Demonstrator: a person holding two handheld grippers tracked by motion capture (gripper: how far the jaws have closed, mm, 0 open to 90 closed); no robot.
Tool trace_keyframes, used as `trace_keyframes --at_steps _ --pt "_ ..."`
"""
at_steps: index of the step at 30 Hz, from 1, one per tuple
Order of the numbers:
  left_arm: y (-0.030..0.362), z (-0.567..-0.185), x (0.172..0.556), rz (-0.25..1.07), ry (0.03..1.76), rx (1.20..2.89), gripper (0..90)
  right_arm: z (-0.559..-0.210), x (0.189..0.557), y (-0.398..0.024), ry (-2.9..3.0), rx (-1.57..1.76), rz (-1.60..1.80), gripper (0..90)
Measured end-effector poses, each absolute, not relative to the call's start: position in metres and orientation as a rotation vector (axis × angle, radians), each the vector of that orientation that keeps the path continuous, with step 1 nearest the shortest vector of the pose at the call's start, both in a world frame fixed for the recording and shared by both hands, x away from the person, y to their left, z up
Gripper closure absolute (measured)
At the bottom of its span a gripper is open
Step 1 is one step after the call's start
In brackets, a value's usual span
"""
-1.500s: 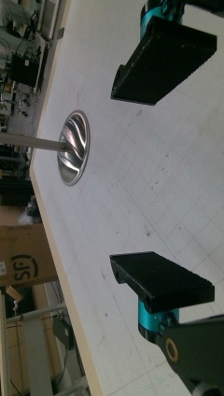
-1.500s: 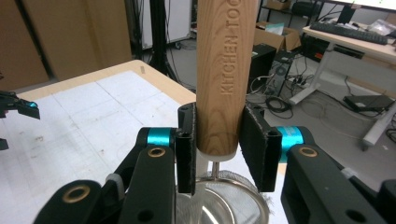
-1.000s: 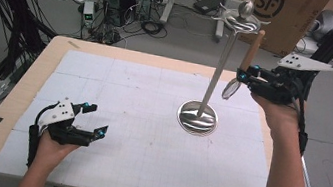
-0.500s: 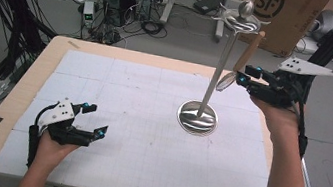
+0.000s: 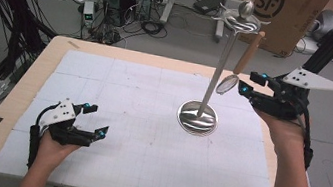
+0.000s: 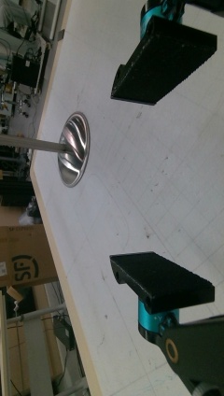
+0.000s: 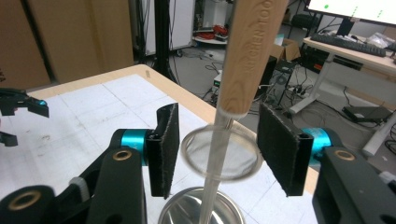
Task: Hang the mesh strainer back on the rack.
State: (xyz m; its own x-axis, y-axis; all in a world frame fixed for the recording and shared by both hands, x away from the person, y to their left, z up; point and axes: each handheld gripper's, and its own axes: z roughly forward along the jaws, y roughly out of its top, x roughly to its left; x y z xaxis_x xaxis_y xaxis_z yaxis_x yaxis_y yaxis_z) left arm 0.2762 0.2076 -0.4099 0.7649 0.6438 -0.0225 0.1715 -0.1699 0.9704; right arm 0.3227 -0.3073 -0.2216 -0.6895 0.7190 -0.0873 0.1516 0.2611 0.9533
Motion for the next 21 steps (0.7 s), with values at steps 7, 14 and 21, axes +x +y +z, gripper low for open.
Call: trace_keyframes --at_steps 7,14,21 --pt "0.207 -0.41 0.277 0.475 0.646 1.724 17.8 -0.23 0.314 -0.302 2.041 0.759 1.451 46.0" --pt "0.207 -0.411 0.277 0.476 0.649 1.73 17.8 -0.243 0.308 -0.296 2.066 0.733 1.458 43.8" --pt "0.207 -0.411 0.277 0.477 0.649 1.729 17.8 -0.257 0.299 -0.29 2.082 0.71 1.464 41.7"
